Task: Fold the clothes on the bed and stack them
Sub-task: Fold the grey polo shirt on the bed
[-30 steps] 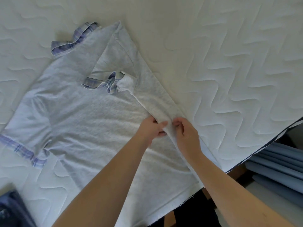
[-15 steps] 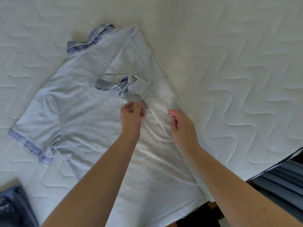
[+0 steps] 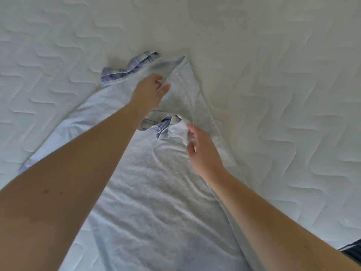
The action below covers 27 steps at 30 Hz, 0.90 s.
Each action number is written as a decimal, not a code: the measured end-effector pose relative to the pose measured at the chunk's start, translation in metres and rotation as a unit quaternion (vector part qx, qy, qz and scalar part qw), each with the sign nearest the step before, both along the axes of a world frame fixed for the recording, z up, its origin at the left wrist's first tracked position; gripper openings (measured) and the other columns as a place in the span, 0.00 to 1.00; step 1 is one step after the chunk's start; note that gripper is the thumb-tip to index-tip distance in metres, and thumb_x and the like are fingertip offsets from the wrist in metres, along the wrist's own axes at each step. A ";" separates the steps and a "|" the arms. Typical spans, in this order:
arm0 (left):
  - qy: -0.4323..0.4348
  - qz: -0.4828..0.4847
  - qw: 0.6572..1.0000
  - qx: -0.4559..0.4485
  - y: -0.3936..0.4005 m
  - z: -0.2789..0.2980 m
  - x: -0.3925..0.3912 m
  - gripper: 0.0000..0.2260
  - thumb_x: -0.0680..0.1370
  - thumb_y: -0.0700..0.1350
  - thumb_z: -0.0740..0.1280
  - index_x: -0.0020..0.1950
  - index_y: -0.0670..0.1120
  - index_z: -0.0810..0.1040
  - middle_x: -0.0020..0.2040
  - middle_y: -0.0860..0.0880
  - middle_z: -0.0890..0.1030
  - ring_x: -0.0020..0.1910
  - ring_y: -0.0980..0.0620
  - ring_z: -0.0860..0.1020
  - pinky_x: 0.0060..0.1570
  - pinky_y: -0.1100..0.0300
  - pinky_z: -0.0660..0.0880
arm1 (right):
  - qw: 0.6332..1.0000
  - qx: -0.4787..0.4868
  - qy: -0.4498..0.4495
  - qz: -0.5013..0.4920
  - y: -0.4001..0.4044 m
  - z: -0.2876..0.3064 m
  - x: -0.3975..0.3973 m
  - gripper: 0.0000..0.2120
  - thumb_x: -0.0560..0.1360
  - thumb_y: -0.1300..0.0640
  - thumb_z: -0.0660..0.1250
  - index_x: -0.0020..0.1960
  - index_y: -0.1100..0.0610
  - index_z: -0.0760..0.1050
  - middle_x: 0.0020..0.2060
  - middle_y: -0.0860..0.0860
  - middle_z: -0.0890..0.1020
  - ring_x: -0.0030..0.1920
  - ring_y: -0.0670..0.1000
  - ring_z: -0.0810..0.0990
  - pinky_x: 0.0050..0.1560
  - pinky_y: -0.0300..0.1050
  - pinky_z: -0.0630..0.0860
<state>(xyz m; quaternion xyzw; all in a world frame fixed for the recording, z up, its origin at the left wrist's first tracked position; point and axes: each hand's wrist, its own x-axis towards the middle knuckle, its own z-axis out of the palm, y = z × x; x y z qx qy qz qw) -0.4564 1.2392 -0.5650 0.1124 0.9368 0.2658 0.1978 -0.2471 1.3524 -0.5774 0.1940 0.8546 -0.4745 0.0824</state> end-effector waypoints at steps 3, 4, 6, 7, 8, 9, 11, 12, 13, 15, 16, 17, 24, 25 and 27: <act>-0.018 -0.076 0.995 -0.058 0.036 -0.004 -0.023 0.17 0.80 0.58 0.62 0.55 0.45 0.76 0.41 0.51 0.77 0.46 0.47 0.77 0.38 0.61 0.68 | 1.000 0.005 0.003 -0.003 -0.001 -0.003 0.002 0.23 0.78 0.64 0.59 0.72 0.52 0.66 0.63 0.48 0.74 0.63 0.49 0.72 0.64 0.43 0.70; -0.023 -0.071 0.996 -0.041 0.047 -0.006 -0.029 0.15 0.80 0.58 0.63 0.54 0.46 0.76 0.40 0.52 0.77 0.46 0.47 0.78 0.35 0.64 0.67 | 1.000 0.005 0.006 -0.004 -0.002 -0.004 0.001 0.23 0.78 0.64 0.60 0.71 0.52 0.66 0.62 0.48 0.74 0.63 0.49 0.72 0.64 0.44 0.70; -0.023 -0.051 0.998 -0.007 0.068 -0.008 -0.043 0.17 0.79 0.56 0.65 0.61 0.45 0.77 0.52 0.49 0.82 0.53 0.47 0.80 0.38 0.70 0.69 | 1.000 0.003 0.010 -0.005 -0.001 -0.005 0.001 0.23 0.78 0.63 0.60 0.71 0.51 0.67 0.61 0.47 0.74 0.63 0.48 0.72 0.64 0.45 0.71; -0.021 -0.049 0.998 -0.018 0.078 -0.008 -0.050 0.20 0.79 0.55 0.66 0.65 0.43 0.76 0.59 0.47 0.80 0.58 0.46 0.78 0.44 0.69 0.70 | 1.000 0.002 0.009 -0.007 0.000 -0.005 0.001 0.23 0.78 0.63 0.60 0.71 0.51 0.67 0.61 0.46 0.74 0.63 0.48 0.72 0.65 0.45 0.70; -0.030 -0.052 0.997 -0.043 0.089 -0.006 -0.057 0.22 0.79 0.55 0.66 0.66 0.41 0.75 0.62 0.45 0.78 0.60 0.45 0.77 0.49 0.64 0.71 | 1.000 -0.001 0.007 -0.008 0.001 -0.006 0.000 0.23 0.78 0.63 0.60 0.71 0.50 0.67 0.61 0.46 0.74 0.63 0.48 0.72 0.65 0.45 0.70; -0.039 -0.050 0.996 -0.070 0.096 -0.004 -0.063 0.22 0.79 0.54 0.65 0.65 0.39 0.75 0.62 0.43 0.78 0.61 0.44 0.76 0.51 0.60 0.70 | 1.000 -0.005 0.004 -0.007 0.002 -0.006 -0.002 0.23 0.78 0.63 0.60 0.71 0.50 0.67 0.62 0.46 0.73 0.64 0.48 0.72 0.65 0.46 0.70; -0.036 -0.032 0.995 -0.084 0.107 -0.003 -0.073 0.18 0.81 0.51 0.62 0.62 0.38 0.77 0.62 0.42 0.78 0.62 0.44 0.75 0.55 0.57 0.70 | 1.000 -0.008 -0.002 -0.015 0.006 -0.006 -0.004 0.24 0.79 0.62 0.60 0.74 0.52 0.63 0.66 0.47 0.72 0.67 0.48 0.69 0.68 0.46 0.67; -0.037 -0.020 0.996 -0.081 0.110 -0.004 -0.077 0.17 0.82 0.50 0.60 0.62 0.38 0.78 0.62 0.42 0.78 0.62 0.44 0.76 0.57 0.57 0.70 | 1.000 -0.006 -0.005 -0.022 0.008 -0.007 -0.005 0.25 0.79 0.61 0.60 0.76 0.53 0.61 0.69 0.48 0.71 0.69 0.49 0.67 0.70 0.46 0.65; -0.046 -0.006 0.996 -0.075 0.110 -0.004 -0.081 0.17 0.82 0.49 0.60 0.62 0.38 0.79 0.62 0.41 0.79 0.62 0.43 0.76 0.59 0.56 0.71 | 1.000 -0.011 -0.011 -0.025 0.009 -0.007 -0.005 0.27 0.79 0.61 0.60 0.77 0.53 0.59 0.70 0.48 0.69 0.70 0.49 0.66 0.71 0.46 0.64; -0.044 0.011 0.996 -0.076 0.106 -0.008 -0.084 0.16 0.82 0.47 0.59 0.60 0.37 0.79 0.60 0.38 0.80 0.61 0.41 0.77 0.57 0.53 0.72 | 0.997 -0.065 -0.017 -0.040 0.010 -0.010 -0.003 0.28 0.79 0.60 0.61 0.77 0.53 0.58 0.72 0.49 0.68 0.71 0.49 0.66 0.72 0.48 0.63; -0.040 0.014 0.997 -0.069 0.104 -0.012 -0.086 0.16 0.83 0.47 0.59 0.59 0.37 0.79 0.59 0.37 0.80 0.60 0.39 0.77 0.55 0.52 0.74 | 0.993 -0.105 -0.014 -0.055 0.010 -0.011 -0.002 0.28 0.79 0.60 0.61 0.77 0.53 0.58 0.71 0.49 0.68 0.71 0.47 0.66 0.72 0.50 0.63; -0.033 0.012 0.998 -0.057 0.103 -0.016 -0.086 0.15 0.82 0.46 0.59 0.57 0.37 0.79 0.57 0.36 0.80 0.58 0.38 0.77 0.52 0.51 0.74 | 0.989 -0.132 -0.014 -0.063 0.010 -0.013 0.000 0.27 0.80 0.59 0.61 0.77 0.54 0.58 0.72 0.49 0.68 0.72 0.46 0.66 0.73 0.50 0.63; 0.007 0.001 1.000 -0.010 0.098 -0.030 -0.068 0.07 0.83 0.47 0.59 0.51 0.44 0.70 0.47 0.41 0.76 0.51 0.42 0.77 0.45 0.54 0.68 | 0.971 0.167 -0.020 0.167 0.006 -0.034 0.015 0.32 0.81 0.41 0.51 0.79 0.51 0.43 0.79 0.50 0.46 0.78 0.49 0.47 0.74 0.40 0.42; 0.005 -0.004 1.000 -0.010 0.093 -0.027 -0.066 0.10 0.82 0.50 0.61 0.55 0.43 0.71 0.47 0.44 0.77 0.51 0.42 0.77 0.45 0.55 0.69 | 0.971 0.176 -0.020 0.164 0.005 -0.033 0.015 0.32 0.81 0.41 0.52 0.79 0.52 0.44 0.79 0.50 0.47 0.78 0.50 0.48 0.75 0.42 0.45; 0.011 -0.020 0.999 -0.027 0.071 -0.022 -0.060 0.18 0.80 0.55 0.64 0.62 0.43 0.71 0.50 0.46 0.77 0.52 0.45 0.77 0.48 0.55 0.71 | 0.973 0.189 -0.010 0.132 0.001 -0.030 0.013 0.32 0.80 0.46 0.60 0.79 0.55 0.52 0.78 0.53 0.56 0.77 0.54 0.57 0.75 0.46 0.53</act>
